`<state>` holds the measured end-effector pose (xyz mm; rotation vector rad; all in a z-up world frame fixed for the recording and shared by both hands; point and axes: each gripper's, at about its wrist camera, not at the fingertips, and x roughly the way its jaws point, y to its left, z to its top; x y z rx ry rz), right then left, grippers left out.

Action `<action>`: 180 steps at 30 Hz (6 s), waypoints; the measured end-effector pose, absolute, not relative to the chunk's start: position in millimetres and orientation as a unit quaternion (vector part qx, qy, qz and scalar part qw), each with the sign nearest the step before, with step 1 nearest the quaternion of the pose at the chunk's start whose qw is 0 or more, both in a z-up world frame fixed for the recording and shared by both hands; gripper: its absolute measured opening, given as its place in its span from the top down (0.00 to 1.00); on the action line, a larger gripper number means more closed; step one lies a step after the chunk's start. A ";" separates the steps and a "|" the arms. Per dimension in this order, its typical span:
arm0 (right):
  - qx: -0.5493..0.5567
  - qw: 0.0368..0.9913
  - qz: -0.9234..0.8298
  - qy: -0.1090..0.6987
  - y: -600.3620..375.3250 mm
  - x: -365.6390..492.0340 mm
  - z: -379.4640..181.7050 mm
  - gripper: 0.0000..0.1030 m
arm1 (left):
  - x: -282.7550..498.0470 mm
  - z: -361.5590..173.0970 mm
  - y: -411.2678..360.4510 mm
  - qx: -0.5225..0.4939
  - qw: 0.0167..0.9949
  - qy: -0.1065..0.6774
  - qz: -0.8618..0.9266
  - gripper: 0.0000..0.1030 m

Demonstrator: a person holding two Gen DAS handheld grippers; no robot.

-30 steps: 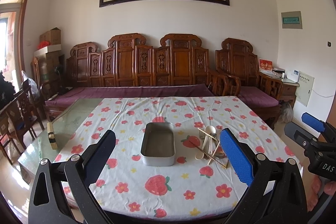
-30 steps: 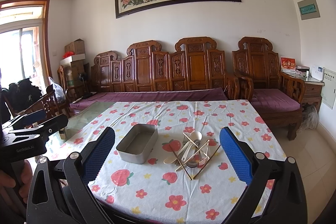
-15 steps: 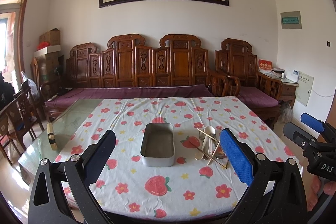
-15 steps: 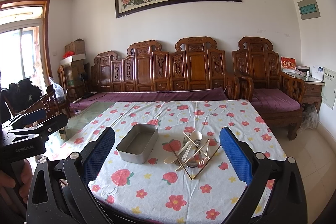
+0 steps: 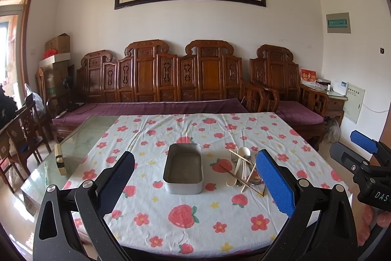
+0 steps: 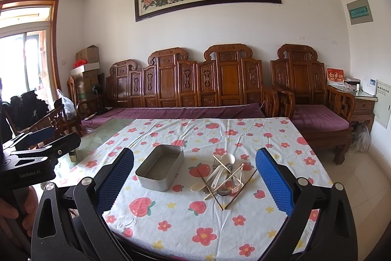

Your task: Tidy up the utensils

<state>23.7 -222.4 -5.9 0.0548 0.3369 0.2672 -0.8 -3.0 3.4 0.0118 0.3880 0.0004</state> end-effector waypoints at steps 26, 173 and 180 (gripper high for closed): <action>0.029 0.977 0.131 0.166 -222.8 20.5 -1.8 0.03 | -0.5 14.1 -14.0 0.008 0.981 0.192 -0.009 0.06; -0.041 0.883 0.001 0.468 -290.9 340.1 -193.0 0.96 | 251.4 -152.4 0.2 -0.028 0.885 0.460 -0.067 0.95; -0.031 0.887 0.053 0.458 -254.6 335.3 -182.0 0.96 | 272.0 -157.8 23.5 -0.022 0.882 0.468 -0.047 0.95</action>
